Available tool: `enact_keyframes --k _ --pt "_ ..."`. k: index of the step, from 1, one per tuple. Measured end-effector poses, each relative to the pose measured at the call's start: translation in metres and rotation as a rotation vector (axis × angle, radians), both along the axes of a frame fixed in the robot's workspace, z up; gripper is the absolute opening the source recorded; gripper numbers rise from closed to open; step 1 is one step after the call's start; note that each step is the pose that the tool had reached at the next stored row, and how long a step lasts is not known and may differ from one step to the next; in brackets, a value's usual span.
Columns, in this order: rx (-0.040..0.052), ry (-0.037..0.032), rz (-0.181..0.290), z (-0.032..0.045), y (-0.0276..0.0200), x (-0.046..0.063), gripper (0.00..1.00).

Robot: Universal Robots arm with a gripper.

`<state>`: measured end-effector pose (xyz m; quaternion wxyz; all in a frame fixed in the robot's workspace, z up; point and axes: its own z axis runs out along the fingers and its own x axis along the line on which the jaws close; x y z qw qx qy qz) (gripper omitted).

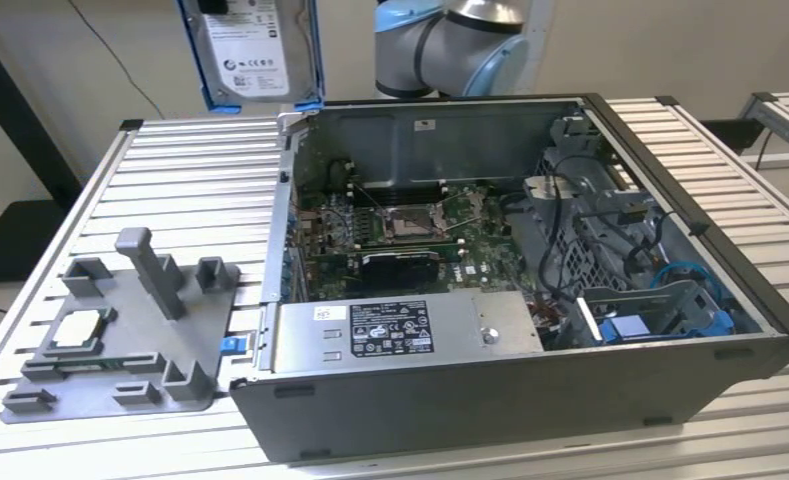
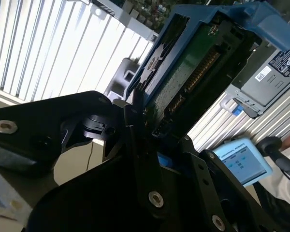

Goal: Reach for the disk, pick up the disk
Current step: 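Pick up the disk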

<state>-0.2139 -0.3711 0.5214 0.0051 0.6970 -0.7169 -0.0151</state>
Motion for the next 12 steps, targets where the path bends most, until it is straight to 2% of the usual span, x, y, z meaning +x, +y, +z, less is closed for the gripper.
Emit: enact_keyframes --k 12 --pt "0.0000 0.0007 0.000 0.0000 0.0000 0.037 0.00"
